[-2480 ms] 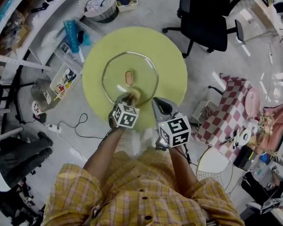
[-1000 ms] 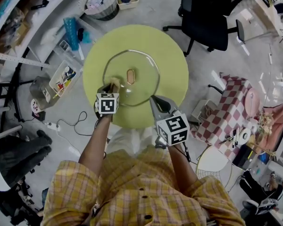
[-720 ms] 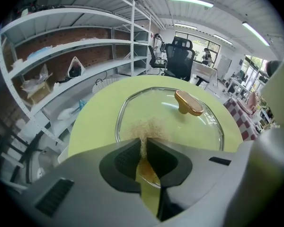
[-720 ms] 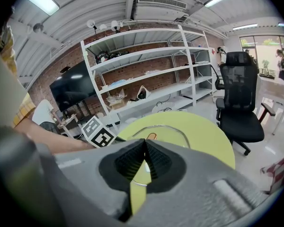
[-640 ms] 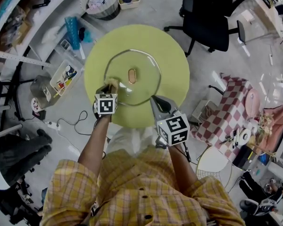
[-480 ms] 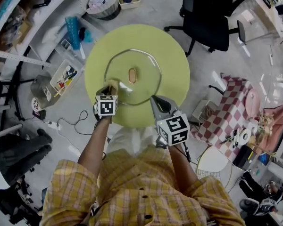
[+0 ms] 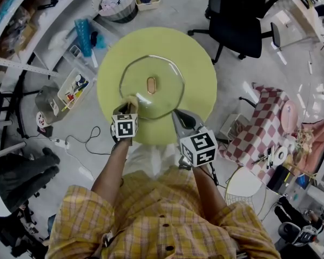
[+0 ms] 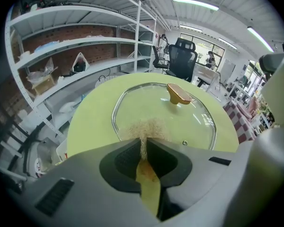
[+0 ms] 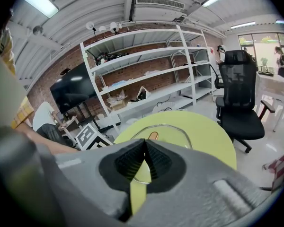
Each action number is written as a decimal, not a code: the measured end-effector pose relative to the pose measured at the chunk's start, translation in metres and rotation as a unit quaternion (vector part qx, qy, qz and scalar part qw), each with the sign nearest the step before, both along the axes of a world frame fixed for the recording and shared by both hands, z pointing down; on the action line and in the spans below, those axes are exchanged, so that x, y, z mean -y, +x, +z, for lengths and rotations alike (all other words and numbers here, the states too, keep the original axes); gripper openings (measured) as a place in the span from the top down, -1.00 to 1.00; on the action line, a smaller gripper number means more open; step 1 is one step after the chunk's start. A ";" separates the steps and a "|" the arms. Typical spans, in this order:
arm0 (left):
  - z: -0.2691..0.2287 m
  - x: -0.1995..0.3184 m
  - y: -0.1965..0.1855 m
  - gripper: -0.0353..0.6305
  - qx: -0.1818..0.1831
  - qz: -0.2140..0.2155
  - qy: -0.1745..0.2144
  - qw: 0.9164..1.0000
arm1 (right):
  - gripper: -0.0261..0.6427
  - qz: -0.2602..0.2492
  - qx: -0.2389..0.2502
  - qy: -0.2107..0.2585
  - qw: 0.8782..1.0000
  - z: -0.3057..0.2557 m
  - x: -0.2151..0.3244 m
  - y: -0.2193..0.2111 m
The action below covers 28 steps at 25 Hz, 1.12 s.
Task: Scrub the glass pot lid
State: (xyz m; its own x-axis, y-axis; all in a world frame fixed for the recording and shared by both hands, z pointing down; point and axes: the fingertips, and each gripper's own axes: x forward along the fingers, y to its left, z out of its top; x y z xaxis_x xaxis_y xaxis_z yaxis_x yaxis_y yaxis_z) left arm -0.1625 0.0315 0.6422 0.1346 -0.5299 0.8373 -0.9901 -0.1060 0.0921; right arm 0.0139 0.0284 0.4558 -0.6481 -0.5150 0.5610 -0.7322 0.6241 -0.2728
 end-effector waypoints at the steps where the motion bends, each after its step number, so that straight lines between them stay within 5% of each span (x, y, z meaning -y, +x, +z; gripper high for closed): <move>1: -0.001 -0.002 0.002 0.77 0.000 0.002 -0.001 1.000 | 0.93 0.000 -0.001 0.001 1.000 0.000 -0.001 0.000; 28: -0.001 -0.030 0.086 0.77 -0.012 0.107 0.013 0.994 | 0.93 0.014 0.005 0.008 1.000 -0.008 -0.012 0.016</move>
State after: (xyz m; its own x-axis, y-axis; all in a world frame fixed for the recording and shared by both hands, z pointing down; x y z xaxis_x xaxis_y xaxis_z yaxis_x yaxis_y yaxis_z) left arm -0.0768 0.0618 0.6417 0.2667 -0.5086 0.8187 -0.9421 -0.3168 0.1101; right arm 0.0301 0.0403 0.4474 -0.6391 -0.5422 0.5454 -0.7466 0.6077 -0.2707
